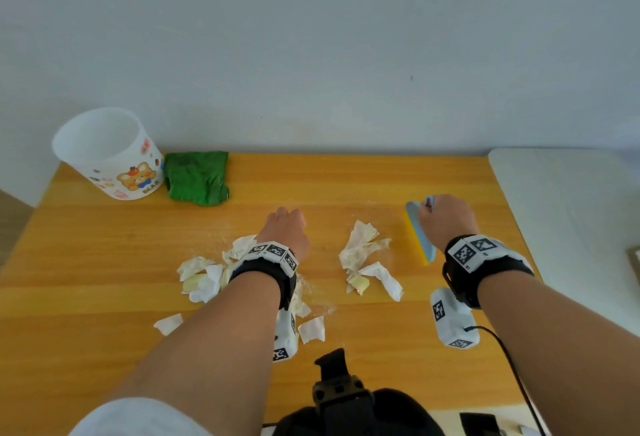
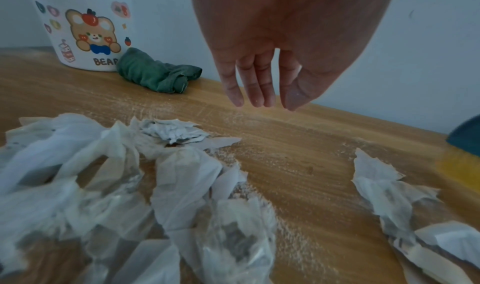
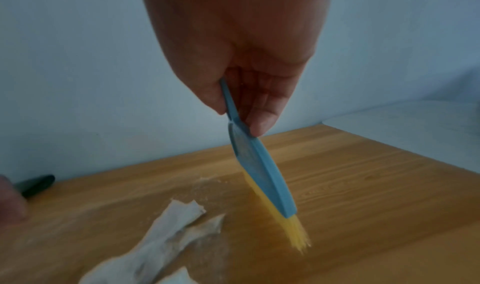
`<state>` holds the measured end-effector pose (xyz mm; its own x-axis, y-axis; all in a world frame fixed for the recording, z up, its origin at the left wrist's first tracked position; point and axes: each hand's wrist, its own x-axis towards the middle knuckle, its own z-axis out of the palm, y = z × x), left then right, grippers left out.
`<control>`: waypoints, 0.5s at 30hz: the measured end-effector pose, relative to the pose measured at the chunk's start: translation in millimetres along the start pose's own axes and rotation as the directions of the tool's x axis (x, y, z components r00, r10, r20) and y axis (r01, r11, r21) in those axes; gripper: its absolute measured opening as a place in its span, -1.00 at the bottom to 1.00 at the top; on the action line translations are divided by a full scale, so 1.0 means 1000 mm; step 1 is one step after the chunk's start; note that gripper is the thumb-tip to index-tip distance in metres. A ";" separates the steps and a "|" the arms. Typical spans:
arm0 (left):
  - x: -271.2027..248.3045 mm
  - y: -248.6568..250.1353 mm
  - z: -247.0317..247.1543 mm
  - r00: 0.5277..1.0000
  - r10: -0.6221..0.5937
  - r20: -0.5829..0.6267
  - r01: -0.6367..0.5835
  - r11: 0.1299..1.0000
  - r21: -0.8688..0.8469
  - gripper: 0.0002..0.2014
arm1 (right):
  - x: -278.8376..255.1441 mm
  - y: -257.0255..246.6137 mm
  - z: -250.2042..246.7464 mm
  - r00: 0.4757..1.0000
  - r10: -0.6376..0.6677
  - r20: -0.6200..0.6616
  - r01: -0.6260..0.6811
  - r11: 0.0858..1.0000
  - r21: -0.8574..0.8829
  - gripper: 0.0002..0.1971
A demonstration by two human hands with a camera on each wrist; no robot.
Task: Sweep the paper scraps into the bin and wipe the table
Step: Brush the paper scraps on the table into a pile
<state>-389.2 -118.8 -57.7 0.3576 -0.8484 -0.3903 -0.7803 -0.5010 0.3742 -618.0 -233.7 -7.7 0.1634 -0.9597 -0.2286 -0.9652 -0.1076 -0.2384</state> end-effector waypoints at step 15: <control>-0.007 -0.049 -0.014 0.999 0.003 0.038 -0.004 1.000 0.008 -0.71 | -0.046 -0.054 0.046 0.970 -0.083 0.228 0.049 0.987 0.152 -0.71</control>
<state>-346.4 -90.7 -61.9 0.3352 -0.8429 -0.4208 -0.7858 -0.4965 0.3687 -564.4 -172.1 -27.9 0.2854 -0.8631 -0.4167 -0.9136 -0.1136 -0.3903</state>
